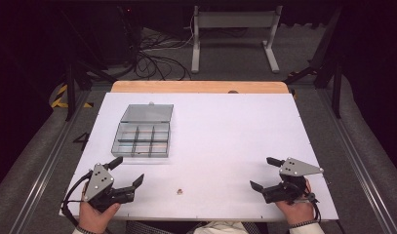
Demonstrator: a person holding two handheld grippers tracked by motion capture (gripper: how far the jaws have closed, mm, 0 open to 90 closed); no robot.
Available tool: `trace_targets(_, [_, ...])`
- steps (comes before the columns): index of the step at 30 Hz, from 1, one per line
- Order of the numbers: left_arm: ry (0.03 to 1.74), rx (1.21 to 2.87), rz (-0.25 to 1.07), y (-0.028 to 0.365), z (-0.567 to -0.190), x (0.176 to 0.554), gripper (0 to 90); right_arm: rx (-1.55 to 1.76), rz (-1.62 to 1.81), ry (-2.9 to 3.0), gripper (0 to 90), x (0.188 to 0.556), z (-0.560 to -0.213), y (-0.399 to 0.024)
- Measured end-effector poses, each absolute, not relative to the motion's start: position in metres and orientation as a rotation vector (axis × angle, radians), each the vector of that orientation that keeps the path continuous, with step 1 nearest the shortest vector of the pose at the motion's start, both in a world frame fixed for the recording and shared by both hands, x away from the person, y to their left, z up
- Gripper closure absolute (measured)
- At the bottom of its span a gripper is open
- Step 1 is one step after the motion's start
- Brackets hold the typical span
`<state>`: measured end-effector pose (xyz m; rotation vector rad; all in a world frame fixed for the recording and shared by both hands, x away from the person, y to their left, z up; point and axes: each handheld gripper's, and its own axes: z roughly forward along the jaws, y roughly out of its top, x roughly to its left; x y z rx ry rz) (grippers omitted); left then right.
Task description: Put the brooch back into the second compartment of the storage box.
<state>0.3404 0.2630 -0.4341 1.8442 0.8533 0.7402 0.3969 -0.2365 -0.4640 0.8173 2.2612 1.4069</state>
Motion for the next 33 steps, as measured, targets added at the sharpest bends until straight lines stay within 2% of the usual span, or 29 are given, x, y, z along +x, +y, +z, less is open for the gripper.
trace_targets(28, [0.748, 1.91, 0.687, 0.225, -0.416, 0.362, 15.6, 0.82, 1.418, 2.275, 0.5, 0.397, -0.466, -0.237])
trace_targets(33, [0.738, 1.924, 0.639, 0.218, -0.415, 0.364, 15.5, 0.818, 1.42, 2.277, 0.5, 0.396, -0.466, -0.237])
